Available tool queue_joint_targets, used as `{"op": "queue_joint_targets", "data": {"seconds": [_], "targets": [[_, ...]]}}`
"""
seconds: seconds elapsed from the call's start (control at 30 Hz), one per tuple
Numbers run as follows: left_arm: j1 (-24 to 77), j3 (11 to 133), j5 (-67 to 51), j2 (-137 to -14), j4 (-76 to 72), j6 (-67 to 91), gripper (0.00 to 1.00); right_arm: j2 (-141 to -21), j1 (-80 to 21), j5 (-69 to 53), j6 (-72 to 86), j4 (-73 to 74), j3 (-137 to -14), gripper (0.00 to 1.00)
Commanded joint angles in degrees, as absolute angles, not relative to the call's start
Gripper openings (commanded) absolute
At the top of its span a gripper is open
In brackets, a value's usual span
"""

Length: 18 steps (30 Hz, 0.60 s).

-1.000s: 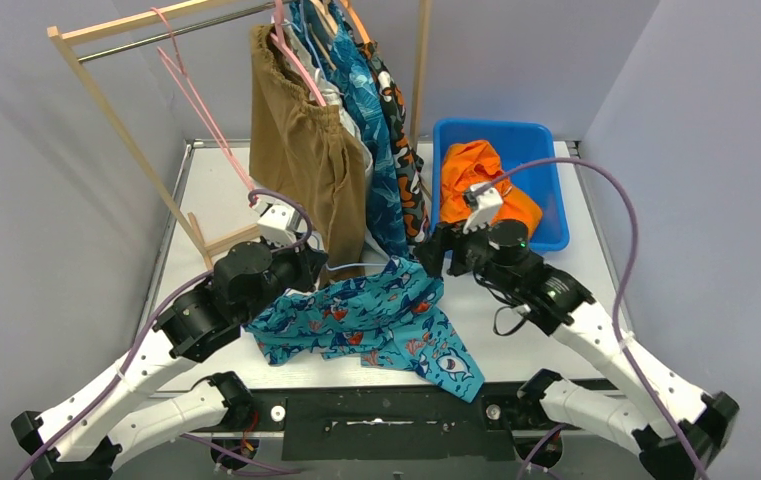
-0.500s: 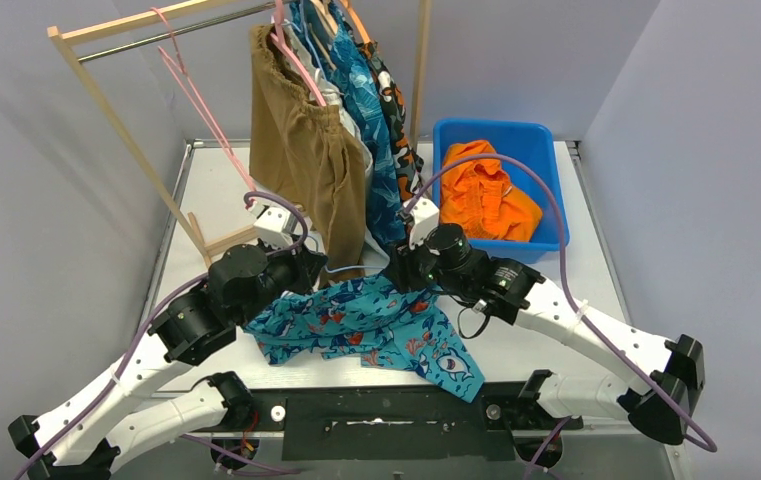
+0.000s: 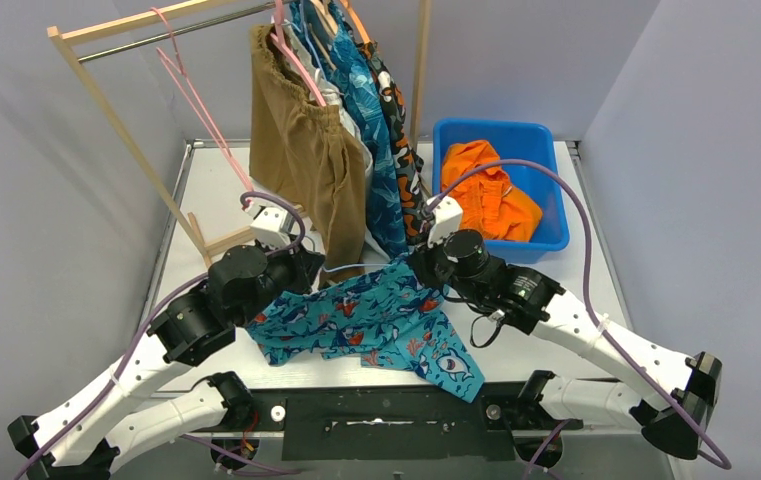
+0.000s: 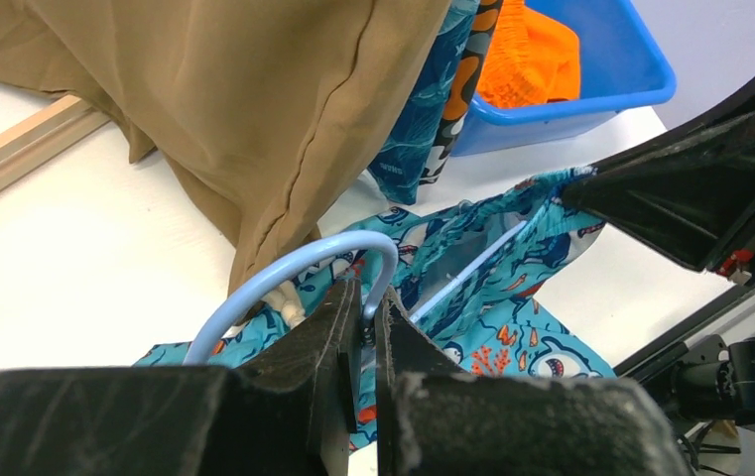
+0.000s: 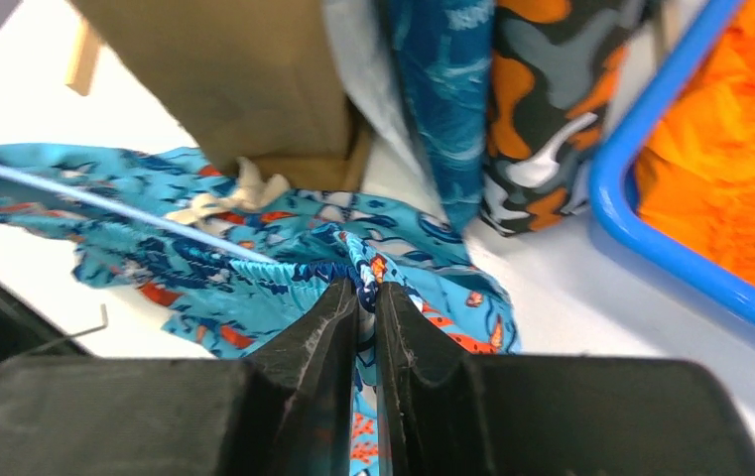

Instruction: Remove the shorts from the hanger

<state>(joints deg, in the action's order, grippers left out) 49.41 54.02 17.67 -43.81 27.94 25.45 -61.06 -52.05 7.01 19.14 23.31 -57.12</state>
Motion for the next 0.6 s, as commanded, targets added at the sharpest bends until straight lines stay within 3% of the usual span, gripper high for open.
{"op": "queue_joint_targets", "data": {"seconds": [0.0, 0.13, 0.27, 0.57], "targets": [[49.4, 55.2, 21.1, -41.5, 27.1, 25.7, 0.00, -58.9, -49.0, 19.2, 21.7, 24.5, -56.5, 0.08], [49.4, 55.2, 22.6, -39.3, 27.5, 25.8, 0.00, -57.5, -41.8, 17.8, 25.5, 26.4, -55.4, 0.00], [49.3, 55.1, 24.1, -37.7, 27.6, 25.8, 0.00, -55.3, -40.6, 7.6, 20.9, 24.1, -52.5, 0.06], [49.4, 55.1, 23.4, -37.6, 26.3, 25.6, 0.00, -55.7, -40.7, -9.0, 16.3, 20.8, -50.9, 0.09]]}}
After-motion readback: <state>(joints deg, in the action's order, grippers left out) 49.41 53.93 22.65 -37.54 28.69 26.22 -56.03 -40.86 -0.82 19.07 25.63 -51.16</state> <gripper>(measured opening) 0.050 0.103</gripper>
